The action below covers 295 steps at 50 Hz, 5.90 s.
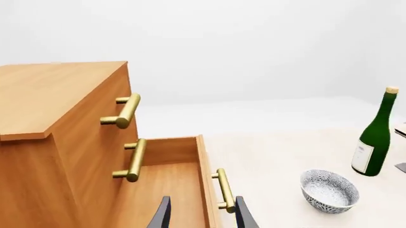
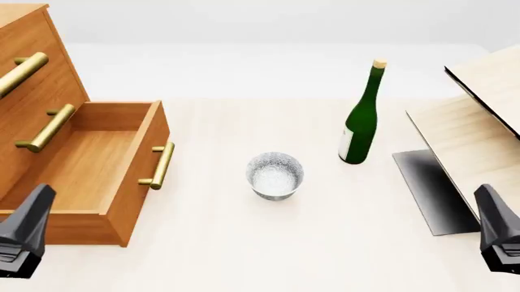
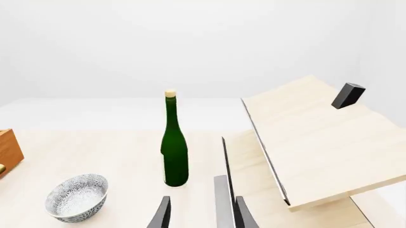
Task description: Put the bowl in the bottom drawer of the cabinet.
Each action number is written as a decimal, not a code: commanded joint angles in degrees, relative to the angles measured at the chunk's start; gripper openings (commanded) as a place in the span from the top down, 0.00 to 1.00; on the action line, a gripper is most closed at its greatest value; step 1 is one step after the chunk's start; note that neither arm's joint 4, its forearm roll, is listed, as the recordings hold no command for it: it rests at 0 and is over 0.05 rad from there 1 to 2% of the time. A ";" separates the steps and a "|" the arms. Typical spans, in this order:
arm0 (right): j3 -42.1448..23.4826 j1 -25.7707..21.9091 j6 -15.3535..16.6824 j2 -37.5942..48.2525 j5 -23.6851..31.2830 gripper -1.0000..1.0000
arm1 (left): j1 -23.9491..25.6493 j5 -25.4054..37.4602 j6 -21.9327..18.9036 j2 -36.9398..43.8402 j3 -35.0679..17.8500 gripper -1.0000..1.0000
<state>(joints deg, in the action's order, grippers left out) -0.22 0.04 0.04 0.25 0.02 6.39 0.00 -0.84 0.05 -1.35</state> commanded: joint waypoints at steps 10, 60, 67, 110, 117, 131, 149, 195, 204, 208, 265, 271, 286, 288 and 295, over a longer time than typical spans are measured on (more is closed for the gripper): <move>-0.01 0.03 0.01 -0.05 0.08 0.00 | 12.91 -4.64 -2.64 -0.04 0.66 0.00; 0.00 0.05 0.06 -0.07 0.07 0.00 | 28.96 -27.49 -6.94 45.91 -21.55 0.00; 0.00 0.05 0.00 -0.06 0.08 0.00 | 28.70 -25.70 -5.78 51.59 -25.94 0.00; 0.00 0.05 0.02 -0.06 0.08 0.00 | 29.95 -1.92 -5.17 68.87 -50.97 0.00; 0.00 0.06 0.03 -0.06 0.08 0.00 | 29.29 1.58 -4.88 70.92 -54.33 0.00; 0.00 0.05 0.02 -0.06 0.08 0.00 | 30.18 9.80 -5.01 77.22 -61.89 0.00; 0.00 0.06 0.02 -0.06 0.08 0.00 | 31.57 14.85 -3.36 80.82 -65.79 0.00; 0.00 0.04 0.03 -0.06 0.08 0.00 | 36.25 21.08 0.19 91.53 -73.94 0.00; 0.00 0.05 0.02 -0.06 0.08 0.00 | 36.42 23.01 0.40 93.87 -76.23 0.00; 0.00 0.05 0.03 -0.07 0.07 0.00 | 36.64 23.31 0.60 95.01 -76.71 0.00; 0.00 0.06 0.02 -0.06 0.08 0.00 | 39.21 24.24 4.37 105.87 -80.60 0.00; 0.00 0.04 0.02 -0.06 0.08 0.00 | 39.36 23.73 4.72 106.51 -80.47 0.00; 0.00 0.05 0.02 -0.06 0.08 0.00 | 39.26 23.44 5.01 108.50 -80.48 0.00; 0.00 0.05 0.02 -0.06 0.09 0.00 | 39.50 23.11 5.21 108.74 -80.25 0.00; 0.00 0.04 0.02 -0.06 0.08 0.00 | 40.00 21.70 6.00 109.45 -79.02 0.00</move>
<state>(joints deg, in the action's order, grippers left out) -0.21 0.09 0.06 0.19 0.10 45.99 22.83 4.51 108.36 -81.27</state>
